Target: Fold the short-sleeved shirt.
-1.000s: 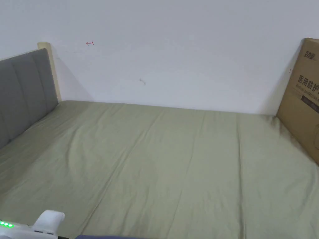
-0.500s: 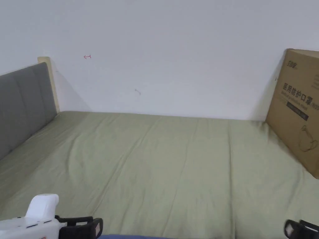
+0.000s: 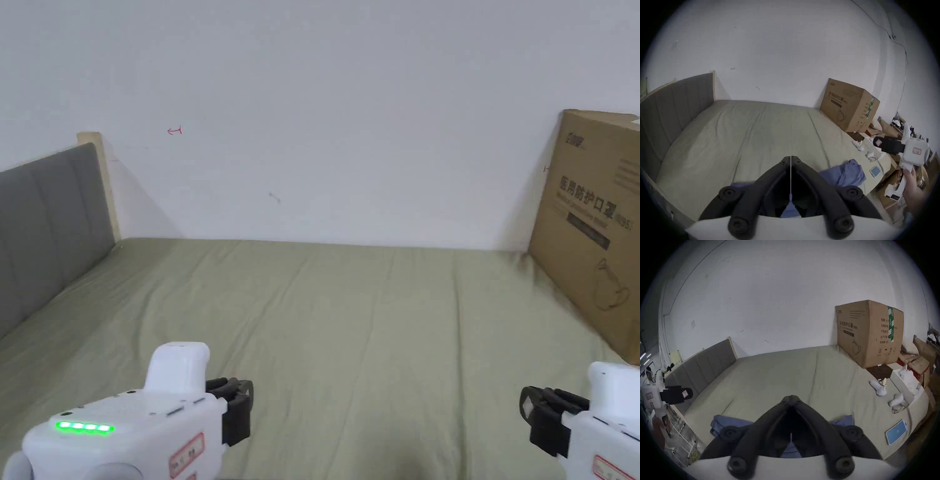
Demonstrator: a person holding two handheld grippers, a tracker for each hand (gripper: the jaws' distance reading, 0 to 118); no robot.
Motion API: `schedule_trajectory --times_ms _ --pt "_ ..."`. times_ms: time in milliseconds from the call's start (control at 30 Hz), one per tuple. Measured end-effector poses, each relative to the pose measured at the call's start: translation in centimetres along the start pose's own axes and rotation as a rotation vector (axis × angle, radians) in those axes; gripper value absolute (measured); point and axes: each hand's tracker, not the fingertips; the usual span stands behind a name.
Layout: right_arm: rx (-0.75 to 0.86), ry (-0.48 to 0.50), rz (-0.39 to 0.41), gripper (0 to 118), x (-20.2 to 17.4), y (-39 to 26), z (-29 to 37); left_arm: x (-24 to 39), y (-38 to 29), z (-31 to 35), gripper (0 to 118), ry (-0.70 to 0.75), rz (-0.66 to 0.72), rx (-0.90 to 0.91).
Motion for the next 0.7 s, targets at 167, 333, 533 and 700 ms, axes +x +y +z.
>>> schedule_trajectory --times_ms 167,333,533,700 --pt "-0.053 -0.007 -0.045 0 1.3 -0.5 -1.0 -10.7 -1.1 -2.6 1 -0.117 0.289 -0.293" --pt "-0.144 -0.018 -0.074 0 1.8 -1.4 -2.8 -20.2 -6.7 -4.8 7 -0.251 0.619 -0.369" --pt "-0.199 -0.036 -0.105 0 1.6 -1.9 -4.2 -25.4 -12.5 -7.5 117 -0.331 0.799 -0.347" --pt "-0.215 -0.061 -0.109 0 1.3 -1.7 -4.9 -28.1 -17.2 -11.9 118 -0.428 0.937 -0.413"
